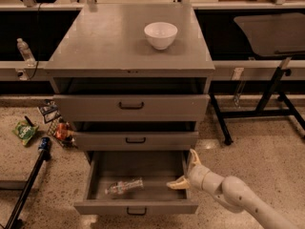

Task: Place water bottle into bottom drawer

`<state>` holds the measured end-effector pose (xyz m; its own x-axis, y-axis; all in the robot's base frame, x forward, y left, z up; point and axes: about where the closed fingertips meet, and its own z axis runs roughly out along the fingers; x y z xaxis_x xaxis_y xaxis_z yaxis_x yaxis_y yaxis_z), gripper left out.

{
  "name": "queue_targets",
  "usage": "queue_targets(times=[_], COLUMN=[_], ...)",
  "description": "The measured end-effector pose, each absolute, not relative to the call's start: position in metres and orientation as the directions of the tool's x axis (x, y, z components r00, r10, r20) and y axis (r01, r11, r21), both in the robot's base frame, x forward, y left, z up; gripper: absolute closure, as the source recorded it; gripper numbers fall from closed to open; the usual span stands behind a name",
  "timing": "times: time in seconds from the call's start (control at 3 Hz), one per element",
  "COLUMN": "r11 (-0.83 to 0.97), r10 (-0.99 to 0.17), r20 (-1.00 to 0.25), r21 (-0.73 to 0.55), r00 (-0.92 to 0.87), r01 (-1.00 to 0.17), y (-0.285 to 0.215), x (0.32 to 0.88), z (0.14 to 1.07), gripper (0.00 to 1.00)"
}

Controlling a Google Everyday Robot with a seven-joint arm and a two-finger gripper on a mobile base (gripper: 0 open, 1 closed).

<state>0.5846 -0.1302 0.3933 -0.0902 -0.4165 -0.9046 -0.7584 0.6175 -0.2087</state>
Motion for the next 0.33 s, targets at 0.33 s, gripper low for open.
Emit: queue_targets(times=[0.33], r11=[0.62], r10=[-0.417], r20=[-0.904], r21=[-0.206], r00=[-0.096], r01=[-0.757], y=[-0.1333], x=[0.5744], z=[0.3927], gripper=[0.0])
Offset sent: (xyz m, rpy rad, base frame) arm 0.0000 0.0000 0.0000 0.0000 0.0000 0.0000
